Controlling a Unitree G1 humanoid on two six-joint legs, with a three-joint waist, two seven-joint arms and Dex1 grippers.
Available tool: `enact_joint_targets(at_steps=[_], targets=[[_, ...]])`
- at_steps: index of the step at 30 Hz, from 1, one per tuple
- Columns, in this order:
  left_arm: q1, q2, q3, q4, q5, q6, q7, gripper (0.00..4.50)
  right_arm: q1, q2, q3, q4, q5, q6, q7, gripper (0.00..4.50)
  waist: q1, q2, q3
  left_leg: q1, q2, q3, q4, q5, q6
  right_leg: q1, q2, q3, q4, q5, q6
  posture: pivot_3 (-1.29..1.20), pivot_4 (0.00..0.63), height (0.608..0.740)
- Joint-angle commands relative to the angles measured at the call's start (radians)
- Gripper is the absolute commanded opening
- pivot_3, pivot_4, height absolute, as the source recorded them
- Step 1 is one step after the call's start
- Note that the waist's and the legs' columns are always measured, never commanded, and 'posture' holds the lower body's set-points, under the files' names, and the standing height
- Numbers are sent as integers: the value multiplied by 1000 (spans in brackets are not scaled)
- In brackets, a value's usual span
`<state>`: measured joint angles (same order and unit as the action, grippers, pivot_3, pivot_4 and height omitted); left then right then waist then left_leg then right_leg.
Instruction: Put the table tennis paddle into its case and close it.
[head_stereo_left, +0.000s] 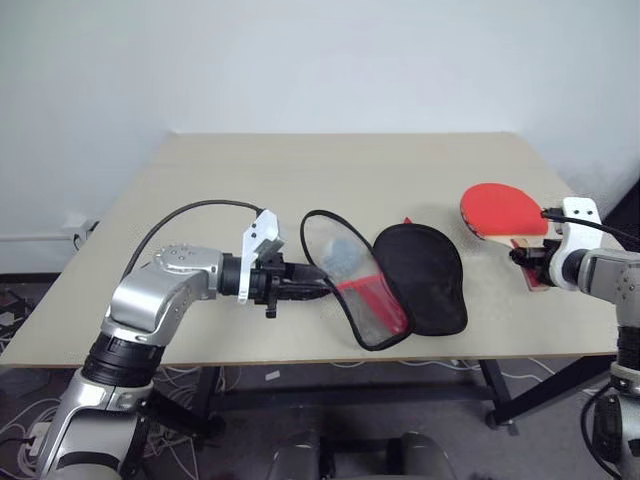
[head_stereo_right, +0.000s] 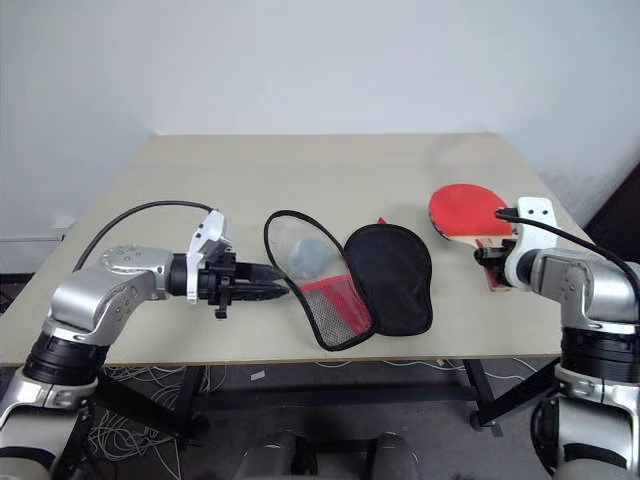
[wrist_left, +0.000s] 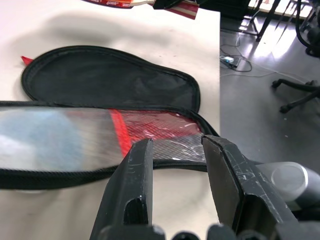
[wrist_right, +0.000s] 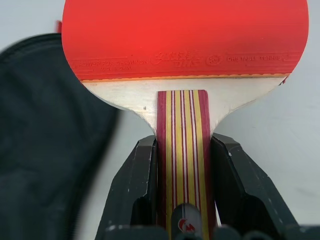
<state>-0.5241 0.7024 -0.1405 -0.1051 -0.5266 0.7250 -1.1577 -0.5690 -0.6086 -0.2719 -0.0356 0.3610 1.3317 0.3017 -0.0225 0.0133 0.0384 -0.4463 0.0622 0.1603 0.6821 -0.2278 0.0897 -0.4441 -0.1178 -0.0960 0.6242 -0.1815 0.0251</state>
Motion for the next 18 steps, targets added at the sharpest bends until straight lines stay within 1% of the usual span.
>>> enact_joint_targets(at_steps=[1, 7, 11, 14, 18], targets=[[-39, -8, 1, 15, 8, -18, -11, 1662, -66, 95, -16, -96, -21, 46, -99, 1153, 0, 0, 0, 0, 0, 0, 0, 0, 0, 0, 0, 0, 0, 0, 0, 0, 0, 724], [-54, -18, -7, 36, 18, -22, -19, 1662, -91, 270, 2, -136, -41, 120, -189, 1153, -2, 0, 0, -1, 1, 1, 0, 0, -1, -1, 0, 0, 0, 1, 1, 0, 0, 724], [-60, -22, -10, 45, 26, -25, -24, 1662, -77, 374, 33, -166, -53, 160, -227, 1153, -3, 0, 0, -1, 1, 1, -1, 0, -1, -1, 0, 0, 1, 1, 1, 0, 0, 724], [-61, -23, -10, 49, 29, -26, -26, 1662, -67, 424, 47, -189, -59, 193, -240, 1153, -4, 1, 0, -1, 1, 2, -2, 1, -2, -2, 0, 0, 1, 1, 1, 0, 0, 724], [-63, -23, -9, 52, 31, -26, -28, 1662, -36, 446, 67, -214, -65, 221, -245, 1153, -3, 1, 0, -1, 1, 3, -4, 2, -3, -2, 0, 0, 1, 1, 1, 0, 0, 724]])
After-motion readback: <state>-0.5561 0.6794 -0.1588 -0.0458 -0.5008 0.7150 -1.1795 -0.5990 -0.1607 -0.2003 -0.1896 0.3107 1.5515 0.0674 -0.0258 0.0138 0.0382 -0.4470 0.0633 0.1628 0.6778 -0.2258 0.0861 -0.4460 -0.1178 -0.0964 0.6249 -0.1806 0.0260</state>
